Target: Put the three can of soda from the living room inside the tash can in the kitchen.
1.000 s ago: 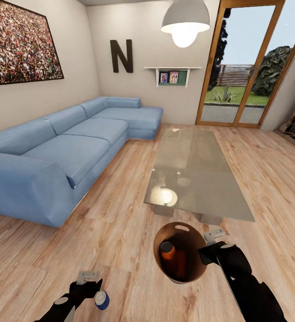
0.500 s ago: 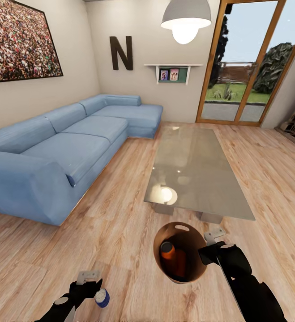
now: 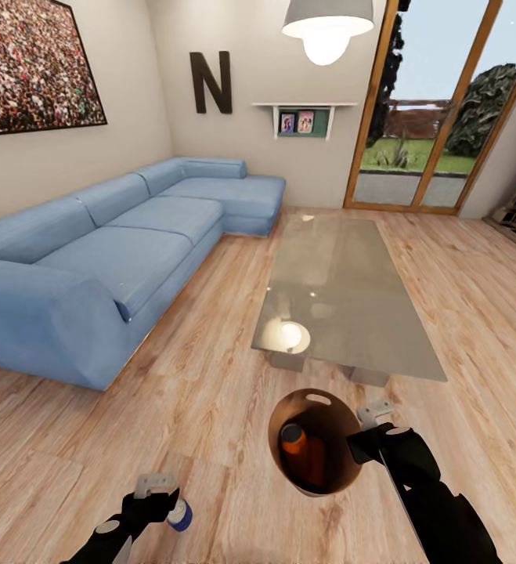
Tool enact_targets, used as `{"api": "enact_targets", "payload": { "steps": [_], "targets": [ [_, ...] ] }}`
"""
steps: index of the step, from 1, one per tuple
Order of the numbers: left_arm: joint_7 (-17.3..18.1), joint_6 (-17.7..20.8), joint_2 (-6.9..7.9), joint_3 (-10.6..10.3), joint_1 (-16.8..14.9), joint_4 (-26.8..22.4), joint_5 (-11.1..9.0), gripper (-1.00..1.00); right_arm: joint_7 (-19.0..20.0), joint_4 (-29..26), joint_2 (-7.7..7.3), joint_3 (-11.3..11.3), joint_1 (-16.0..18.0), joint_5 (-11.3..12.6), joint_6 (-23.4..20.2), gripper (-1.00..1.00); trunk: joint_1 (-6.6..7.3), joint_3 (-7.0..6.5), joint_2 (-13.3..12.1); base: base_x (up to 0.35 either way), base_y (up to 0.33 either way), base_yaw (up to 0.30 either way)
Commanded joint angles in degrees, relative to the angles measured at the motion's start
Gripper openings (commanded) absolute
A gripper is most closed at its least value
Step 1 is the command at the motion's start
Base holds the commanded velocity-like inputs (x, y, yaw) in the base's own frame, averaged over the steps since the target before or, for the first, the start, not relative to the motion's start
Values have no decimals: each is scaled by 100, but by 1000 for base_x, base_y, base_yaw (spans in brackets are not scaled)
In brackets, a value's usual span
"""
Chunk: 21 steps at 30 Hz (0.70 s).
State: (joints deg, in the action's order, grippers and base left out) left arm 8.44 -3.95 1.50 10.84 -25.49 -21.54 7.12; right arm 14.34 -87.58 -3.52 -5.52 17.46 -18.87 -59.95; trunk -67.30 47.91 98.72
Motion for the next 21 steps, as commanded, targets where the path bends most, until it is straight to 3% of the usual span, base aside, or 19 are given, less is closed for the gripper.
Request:
{"api": "enact_targets", "payload": {
  "steps": [1,10,21],
  "targets": [
    [0,0,0,0,0,0,0,100,8,-2,0,-2,2,60,-5,-100,0,9,0,0,0,0],
    [0,4,4,-2,0,0,-4,100,8,-3,0,-2,3,61,-5,-100,0,93,0,0,0,0],
    [0,17,8,-3,0,0,-9,100,8,-4,0,-10,3,67,-5,-100,-241,393,441,0,0,0]
  ]
}}
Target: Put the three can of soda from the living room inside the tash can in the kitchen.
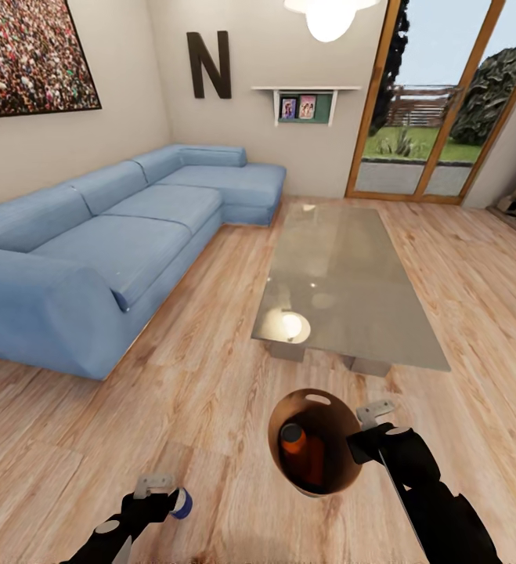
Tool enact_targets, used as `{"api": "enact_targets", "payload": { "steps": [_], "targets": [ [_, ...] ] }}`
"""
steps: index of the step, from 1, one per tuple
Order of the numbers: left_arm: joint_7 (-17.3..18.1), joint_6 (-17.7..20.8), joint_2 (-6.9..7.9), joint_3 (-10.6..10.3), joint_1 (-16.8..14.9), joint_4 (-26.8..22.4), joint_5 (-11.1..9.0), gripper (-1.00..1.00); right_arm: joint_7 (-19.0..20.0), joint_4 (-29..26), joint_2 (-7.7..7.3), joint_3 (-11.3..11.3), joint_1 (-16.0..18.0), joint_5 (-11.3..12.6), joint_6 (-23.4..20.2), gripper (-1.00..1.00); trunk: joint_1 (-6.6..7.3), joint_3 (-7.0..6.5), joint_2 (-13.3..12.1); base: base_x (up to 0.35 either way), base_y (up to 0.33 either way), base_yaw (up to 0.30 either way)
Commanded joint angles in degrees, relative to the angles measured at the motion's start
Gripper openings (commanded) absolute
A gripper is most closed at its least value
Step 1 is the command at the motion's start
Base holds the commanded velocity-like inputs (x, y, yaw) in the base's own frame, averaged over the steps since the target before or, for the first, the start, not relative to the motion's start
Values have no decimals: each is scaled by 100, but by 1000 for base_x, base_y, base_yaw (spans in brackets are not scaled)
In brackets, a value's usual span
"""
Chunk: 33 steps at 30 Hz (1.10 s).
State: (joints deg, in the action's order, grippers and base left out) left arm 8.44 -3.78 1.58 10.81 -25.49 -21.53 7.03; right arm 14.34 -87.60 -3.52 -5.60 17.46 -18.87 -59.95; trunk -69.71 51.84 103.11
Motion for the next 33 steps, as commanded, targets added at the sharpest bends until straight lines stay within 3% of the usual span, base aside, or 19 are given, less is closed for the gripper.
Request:
{"api": "enact_targets", "payload": {
  "steps": [1,12,24,33],
  "targets": [
    [0,2,0,0,0,0,0,100,7,-1,0,-2,3,67,-5,-100,-22,27,42,0,0,0],
    [0,4,0,0,0,0,0,100,7,1,0,-2,0,67,-5,-100,-264,327,483,0,0,0],
    [0,6,0,0,0,0,1,100,7,0,0,-2,0,67,-5,-100,-264,381,483,12,0,0],
    [0,4,0,0,0,0,0,100,8,5,0,-2,1,67,-5,-100,-264,382,483,168,0,0]
  ]
}}
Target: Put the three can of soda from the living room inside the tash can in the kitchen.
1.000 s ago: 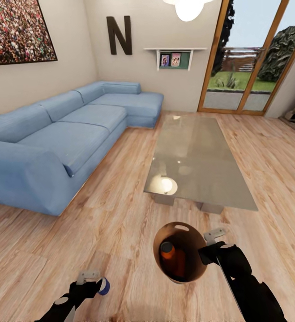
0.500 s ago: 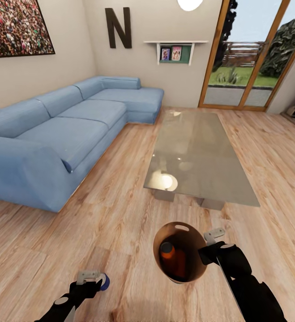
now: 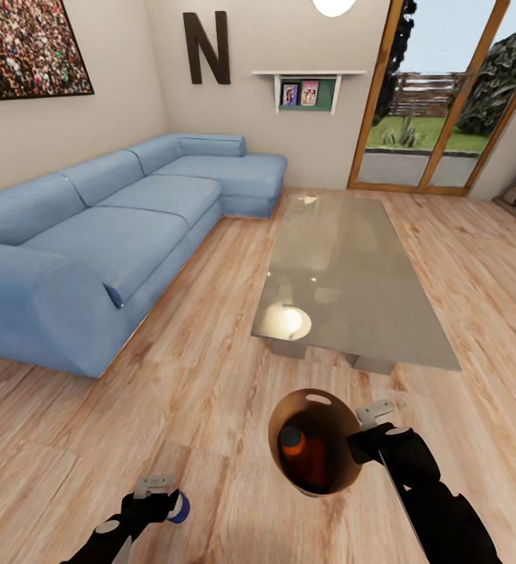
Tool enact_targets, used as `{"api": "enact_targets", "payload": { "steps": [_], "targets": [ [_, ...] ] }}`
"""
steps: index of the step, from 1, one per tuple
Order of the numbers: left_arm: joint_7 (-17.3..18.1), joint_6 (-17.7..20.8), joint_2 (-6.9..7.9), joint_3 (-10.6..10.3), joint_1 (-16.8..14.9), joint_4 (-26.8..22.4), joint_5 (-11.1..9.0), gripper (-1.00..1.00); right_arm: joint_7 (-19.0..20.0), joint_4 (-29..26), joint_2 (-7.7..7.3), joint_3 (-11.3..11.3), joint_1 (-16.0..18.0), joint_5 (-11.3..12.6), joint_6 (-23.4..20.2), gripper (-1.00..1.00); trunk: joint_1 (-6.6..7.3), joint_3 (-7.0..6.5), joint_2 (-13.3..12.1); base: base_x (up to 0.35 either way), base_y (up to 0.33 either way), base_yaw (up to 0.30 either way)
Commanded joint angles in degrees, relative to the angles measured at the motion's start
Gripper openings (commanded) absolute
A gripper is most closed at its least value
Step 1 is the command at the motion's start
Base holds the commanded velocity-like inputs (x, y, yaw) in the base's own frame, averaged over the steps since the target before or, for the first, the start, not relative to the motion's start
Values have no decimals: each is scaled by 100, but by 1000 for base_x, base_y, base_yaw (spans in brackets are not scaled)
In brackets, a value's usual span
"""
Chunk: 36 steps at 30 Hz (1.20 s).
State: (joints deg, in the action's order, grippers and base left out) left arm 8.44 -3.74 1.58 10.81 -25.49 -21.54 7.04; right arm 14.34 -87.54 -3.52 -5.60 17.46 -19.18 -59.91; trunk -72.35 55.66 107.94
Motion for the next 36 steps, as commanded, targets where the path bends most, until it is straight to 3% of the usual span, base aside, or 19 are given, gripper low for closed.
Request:
{"api": "enact_targets", "payload": {
  "steps": [1,25,32,36],
  "targets": [
    [0,-2,0,0,0,0,0,100,8,-4,0,-2,2,98,-9,-100,0,0,0,48,0,0],
    [0,-4,0,0,0,0,8,100,8,-4,0,-2,0,98,-9,-100,0,11,0,15,0,0],
    [0,-2,0,0,0,0,8,100,8,-5,0,-9,3,98,-9,-100,-22,89,40,0,0,0],
    [0,3,0,0,0,0,7,100,8,-6,0,-185,3,91,-9,-100,-110,197,201,0,0,0]
  ]
}}
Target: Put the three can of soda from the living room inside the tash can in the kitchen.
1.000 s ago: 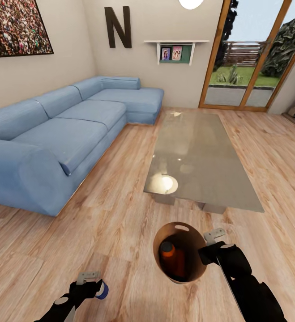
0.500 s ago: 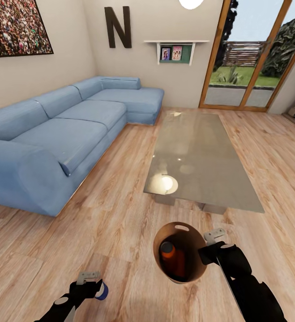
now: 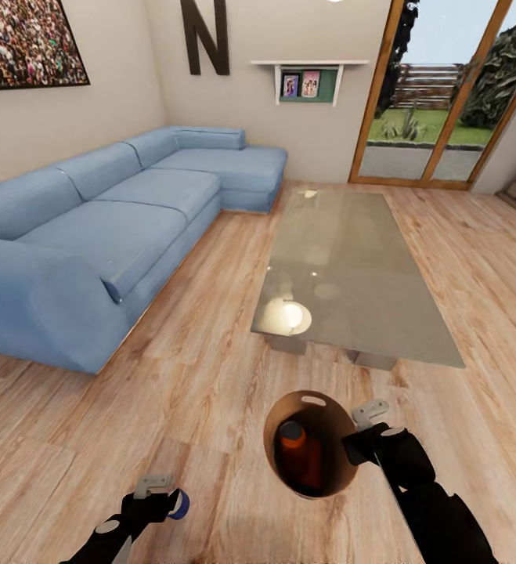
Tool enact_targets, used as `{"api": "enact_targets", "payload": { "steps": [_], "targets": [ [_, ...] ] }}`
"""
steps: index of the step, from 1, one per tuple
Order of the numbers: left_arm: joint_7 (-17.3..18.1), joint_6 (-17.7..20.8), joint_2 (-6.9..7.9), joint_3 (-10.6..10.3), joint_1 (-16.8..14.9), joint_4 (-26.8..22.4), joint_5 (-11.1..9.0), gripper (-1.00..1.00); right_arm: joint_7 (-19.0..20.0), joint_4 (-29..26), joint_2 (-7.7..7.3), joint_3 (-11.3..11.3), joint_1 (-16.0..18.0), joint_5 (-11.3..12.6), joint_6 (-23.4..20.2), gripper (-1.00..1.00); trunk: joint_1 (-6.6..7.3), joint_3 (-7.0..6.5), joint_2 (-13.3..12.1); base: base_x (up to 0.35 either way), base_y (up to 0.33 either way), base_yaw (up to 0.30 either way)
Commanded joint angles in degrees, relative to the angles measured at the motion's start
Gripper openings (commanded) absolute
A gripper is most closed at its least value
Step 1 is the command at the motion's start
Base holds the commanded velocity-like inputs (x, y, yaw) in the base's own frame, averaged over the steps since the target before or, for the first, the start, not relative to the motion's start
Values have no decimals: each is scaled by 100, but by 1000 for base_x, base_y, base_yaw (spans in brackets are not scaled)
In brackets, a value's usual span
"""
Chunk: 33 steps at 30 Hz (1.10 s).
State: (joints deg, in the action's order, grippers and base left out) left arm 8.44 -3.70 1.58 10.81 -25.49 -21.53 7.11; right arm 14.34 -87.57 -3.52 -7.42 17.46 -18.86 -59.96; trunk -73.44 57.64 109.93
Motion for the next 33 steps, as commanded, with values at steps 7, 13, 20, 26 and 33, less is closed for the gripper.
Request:
{"api": "enact_targets", "payload": {
  "steps": [7,13,20,26,33],
  "targets": [
    [1,1,0,0,0,0,-3,100,7,-3,0,-91,3,58,-4,-100,-154,190,283,0,0,0],
    [1,1,0,0,0,0,0,100,7,-6,0,-93,3,58,-4,-100,-286,354,523,0,0,0],
    [3,1,0,0,0,0,-3,100,7,-6,0,-93,3,58,-4,-100,-439,544,804,0,0,0],
    [0,1,0,0,0,0,-3,100,7,-6,0,-93,3,58,-4,-100,-571,707,1045,0,0,0],
    [1,1,0,0,0,0,-2,100,7,-6,0,-93,3,58,-4,-100,-703,879,1285,0,0,0]
  ]
}}
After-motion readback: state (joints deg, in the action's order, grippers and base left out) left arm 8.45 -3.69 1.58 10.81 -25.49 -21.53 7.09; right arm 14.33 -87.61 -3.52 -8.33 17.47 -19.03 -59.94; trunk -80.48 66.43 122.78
